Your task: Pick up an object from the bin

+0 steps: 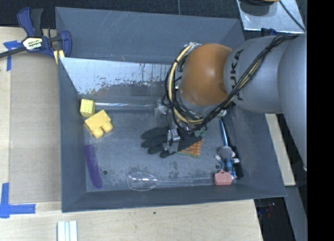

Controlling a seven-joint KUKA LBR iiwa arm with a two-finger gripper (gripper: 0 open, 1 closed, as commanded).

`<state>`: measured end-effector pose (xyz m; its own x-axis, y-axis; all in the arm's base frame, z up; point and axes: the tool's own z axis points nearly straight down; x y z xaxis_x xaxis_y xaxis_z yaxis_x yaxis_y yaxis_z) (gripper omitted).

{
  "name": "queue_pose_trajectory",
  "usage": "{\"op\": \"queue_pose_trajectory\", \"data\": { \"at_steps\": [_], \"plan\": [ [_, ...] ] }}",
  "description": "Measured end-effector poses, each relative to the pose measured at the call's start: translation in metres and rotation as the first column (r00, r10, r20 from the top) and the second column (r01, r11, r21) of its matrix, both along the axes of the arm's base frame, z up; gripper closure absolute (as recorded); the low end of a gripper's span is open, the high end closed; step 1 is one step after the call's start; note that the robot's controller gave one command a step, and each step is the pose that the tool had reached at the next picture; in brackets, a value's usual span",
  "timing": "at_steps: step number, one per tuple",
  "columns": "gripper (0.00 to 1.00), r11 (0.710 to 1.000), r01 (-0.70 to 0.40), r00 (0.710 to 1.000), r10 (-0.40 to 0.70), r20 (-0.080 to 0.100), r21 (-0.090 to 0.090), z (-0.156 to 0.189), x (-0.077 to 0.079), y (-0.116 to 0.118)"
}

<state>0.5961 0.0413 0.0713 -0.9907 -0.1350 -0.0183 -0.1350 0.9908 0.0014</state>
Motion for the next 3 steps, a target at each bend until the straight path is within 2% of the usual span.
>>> {"op": "queue_pose_trajectory", "data": {
  "at_steps": [1, 2, 3],
  "plan": [
    [0.0, 1.0, 0.028, 1.0, -0.028, 0.0, 0.001, 0.0002, -0.0057, -0.0004],
    [1.0, 1.0, 0.009, 1.0, -0.009, 0.008, 0.002, 0.0025, 0.0012, -0.0003],
    [1.0, 1.0, 0.01, 1.0, -0.01, 0.008, 0.002, 0.0025, 0.0012, -0.0003]
  ]
}}
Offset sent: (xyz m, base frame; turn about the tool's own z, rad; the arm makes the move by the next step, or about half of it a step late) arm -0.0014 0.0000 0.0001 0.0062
